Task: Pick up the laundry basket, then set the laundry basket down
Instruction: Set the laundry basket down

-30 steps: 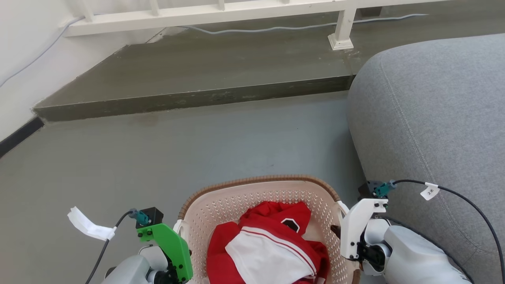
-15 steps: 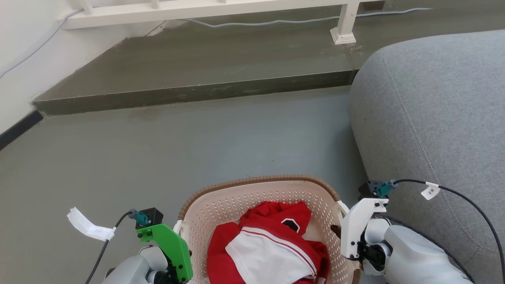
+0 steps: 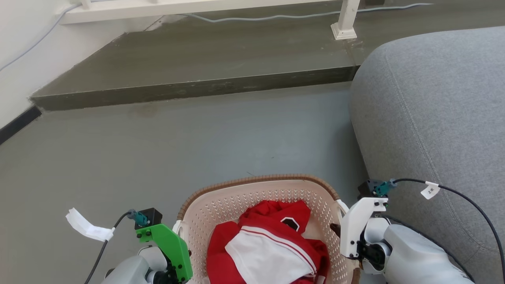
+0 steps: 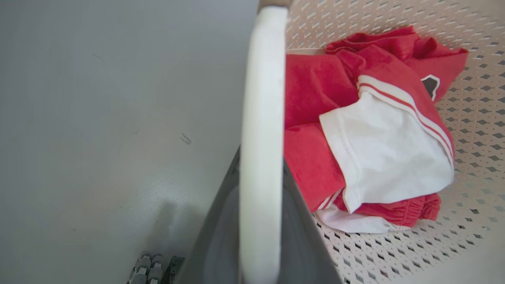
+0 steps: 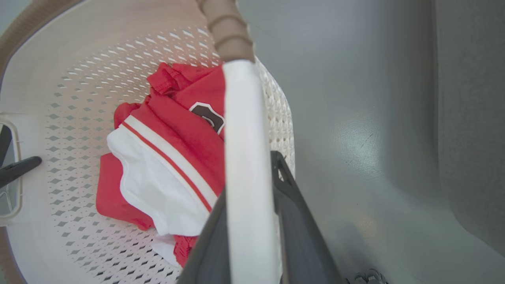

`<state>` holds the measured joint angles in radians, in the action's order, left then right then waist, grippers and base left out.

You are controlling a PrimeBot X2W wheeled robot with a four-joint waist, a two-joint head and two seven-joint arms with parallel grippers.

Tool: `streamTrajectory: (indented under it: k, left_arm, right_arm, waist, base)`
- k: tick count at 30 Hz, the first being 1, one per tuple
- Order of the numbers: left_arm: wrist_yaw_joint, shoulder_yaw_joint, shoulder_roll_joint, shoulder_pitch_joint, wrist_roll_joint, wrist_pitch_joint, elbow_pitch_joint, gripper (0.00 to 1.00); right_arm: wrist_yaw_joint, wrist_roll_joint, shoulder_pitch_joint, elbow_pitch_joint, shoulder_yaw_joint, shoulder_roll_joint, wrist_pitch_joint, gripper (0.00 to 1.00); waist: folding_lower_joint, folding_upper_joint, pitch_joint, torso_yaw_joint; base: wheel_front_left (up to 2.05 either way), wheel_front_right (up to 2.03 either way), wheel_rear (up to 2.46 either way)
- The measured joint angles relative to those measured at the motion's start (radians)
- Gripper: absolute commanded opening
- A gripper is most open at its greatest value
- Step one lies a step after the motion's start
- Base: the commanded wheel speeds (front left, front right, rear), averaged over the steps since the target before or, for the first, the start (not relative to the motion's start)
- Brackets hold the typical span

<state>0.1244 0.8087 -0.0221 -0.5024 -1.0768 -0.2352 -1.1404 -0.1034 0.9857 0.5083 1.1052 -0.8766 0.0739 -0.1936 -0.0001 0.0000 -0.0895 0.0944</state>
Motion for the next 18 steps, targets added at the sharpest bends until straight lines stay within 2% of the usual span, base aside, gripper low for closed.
streamTrajectory:
  k: [18]
  left_arm:
    - [0.0,0.001,0.002,-0.096,-0.007,0.07,-0.004,0.0]
  right_arm:
    - [0.0,0.009,0.084,-0.012,-0.002,0.017,0.088,0.0]
  waist:
    - [0.0,0.0,-0.126,-0.002]
  base:
    - [0.0,0.0,0.0]
